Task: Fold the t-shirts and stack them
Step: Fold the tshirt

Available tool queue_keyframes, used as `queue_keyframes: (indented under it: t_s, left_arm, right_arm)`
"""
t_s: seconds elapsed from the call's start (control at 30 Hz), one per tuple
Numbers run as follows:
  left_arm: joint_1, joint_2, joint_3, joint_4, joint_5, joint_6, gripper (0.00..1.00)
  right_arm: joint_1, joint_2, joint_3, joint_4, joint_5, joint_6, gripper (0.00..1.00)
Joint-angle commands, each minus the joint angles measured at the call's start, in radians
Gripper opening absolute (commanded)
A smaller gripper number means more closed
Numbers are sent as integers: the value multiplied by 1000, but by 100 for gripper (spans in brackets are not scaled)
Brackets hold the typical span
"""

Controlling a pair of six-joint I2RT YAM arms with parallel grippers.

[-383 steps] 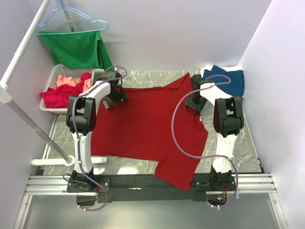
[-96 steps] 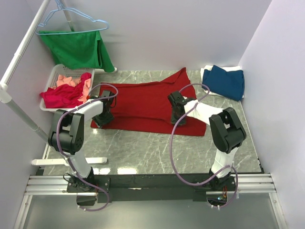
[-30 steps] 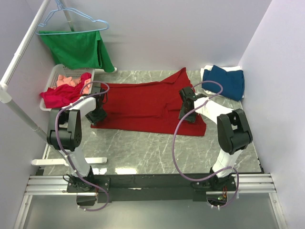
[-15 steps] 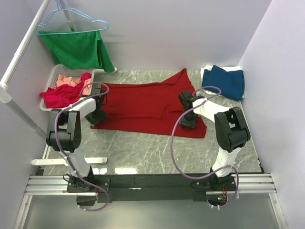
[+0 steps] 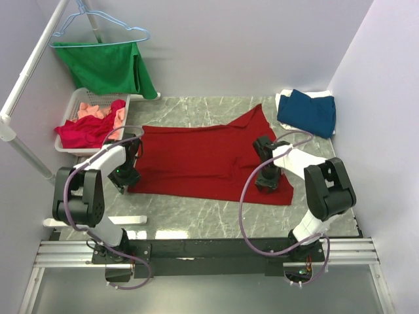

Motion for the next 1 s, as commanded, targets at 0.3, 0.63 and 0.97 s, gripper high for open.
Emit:
queue_keyframes:
  t_s: [0.3, 0.63, 0.97]
  left_arm:
    - [-60, -33, -119, -20, 90, -41, 51]
    - [-80, -176, -10, -60, 44, -48, 53]
    - [-80, -46, 57, 35, 64, -38, 53]
  right_arm:
    - [-15, -59, -196, -82, 29, 33, 39]
    - [-13, -91, -234, -48, 17, 43, 39]
    - [-13, -100, -233, -37, 8, 39, 38]
